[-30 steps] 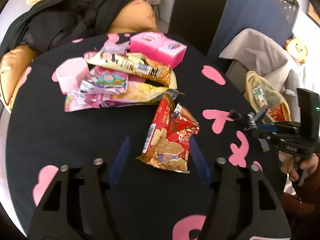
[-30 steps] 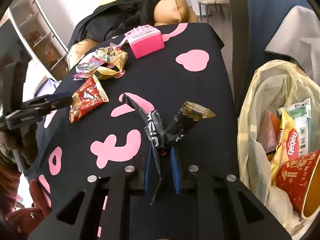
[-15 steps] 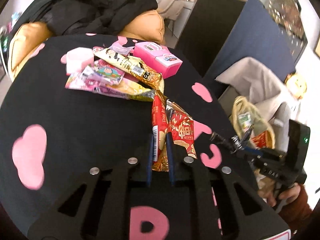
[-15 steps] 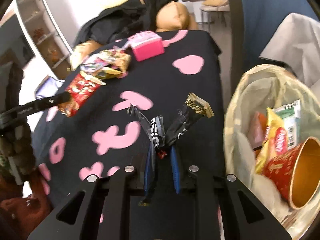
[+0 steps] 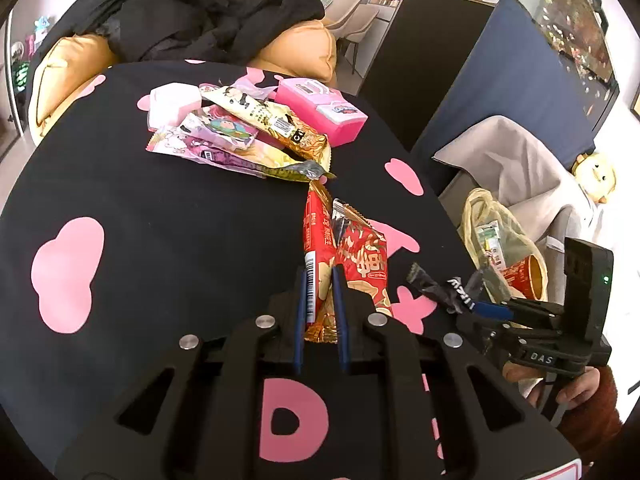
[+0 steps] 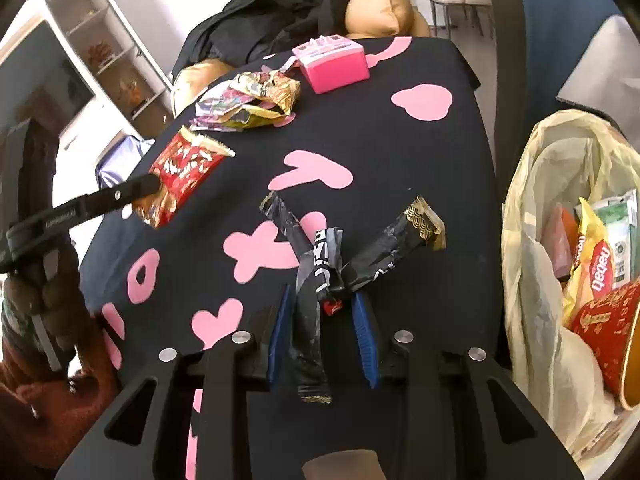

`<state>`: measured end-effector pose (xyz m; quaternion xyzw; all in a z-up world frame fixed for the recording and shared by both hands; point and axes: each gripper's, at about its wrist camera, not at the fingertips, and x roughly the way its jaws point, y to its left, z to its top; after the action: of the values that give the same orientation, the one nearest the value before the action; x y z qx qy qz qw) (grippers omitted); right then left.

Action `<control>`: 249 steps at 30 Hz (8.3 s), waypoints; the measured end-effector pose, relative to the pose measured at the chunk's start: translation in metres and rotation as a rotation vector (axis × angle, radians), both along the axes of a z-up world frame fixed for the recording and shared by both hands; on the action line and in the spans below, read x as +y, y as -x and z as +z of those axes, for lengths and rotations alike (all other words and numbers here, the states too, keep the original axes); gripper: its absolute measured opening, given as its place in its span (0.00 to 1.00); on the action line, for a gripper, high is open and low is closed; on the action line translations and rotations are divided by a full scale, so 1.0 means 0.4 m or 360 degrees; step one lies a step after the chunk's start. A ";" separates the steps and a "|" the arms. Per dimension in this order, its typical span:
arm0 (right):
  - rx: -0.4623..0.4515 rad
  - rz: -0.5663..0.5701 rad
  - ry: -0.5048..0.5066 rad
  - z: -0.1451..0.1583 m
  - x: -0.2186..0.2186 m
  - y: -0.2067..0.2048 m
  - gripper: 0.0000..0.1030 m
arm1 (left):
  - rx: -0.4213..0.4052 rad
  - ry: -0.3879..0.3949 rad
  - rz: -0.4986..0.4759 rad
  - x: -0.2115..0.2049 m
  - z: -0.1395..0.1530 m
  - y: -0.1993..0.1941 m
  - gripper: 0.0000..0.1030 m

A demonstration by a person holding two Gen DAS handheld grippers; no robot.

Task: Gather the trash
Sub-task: 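Carry both items to the yellow trash bag and open the left tool to drop the red bag, then open the right tool to drop the black wrappers into the trash bag, then grasp the yellow-white snack wrapper with the right tool while the left tool grasps the pink Kleenex pack, then carry both items to the trash bag and open the left tool to drop the Kleenex pack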

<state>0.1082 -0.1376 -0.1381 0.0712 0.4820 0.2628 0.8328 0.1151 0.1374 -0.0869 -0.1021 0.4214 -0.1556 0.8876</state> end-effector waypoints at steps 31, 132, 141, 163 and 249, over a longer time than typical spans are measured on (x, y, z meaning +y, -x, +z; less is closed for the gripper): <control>-0.0543 -0.0221 0.0027 0.243 -0.120 0.069 0.15 | -0.0240 -0.0112 -0.0145 -0.132 0.144 0.066 0.12; -0.0536 0.0071 0.0329 0.193 0.211 -0.276 0.57 | -0.0097 -0.0074 0.0496 0.253 0.036 -0.090 0.57; -0.0401 0.0145 0.0431 0.113 0.356 -0.454 0.57 | -0.0101 -0.0039 0.0543 0.329 0.041 -0.124 0.57; -0.0307 0.0257 0.0334 0.061 0.327 -0.405 0.13 | -0.0041 0.0020 0.0446 0.295 -0.007 -0.145 0.57; -0.0594 -0.0004 0.0101 0.317 0.056 -0.090 0.14 | -0.0324 0.0193 0.0207 0.043 0.213 -0.051 0.10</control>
<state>0.1443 -0.1154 -0.0112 -0.0045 0.3270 0.2551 0.9099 0.1354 0.1544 -0.0016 -0.1664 0.3114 -0.1324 0.9262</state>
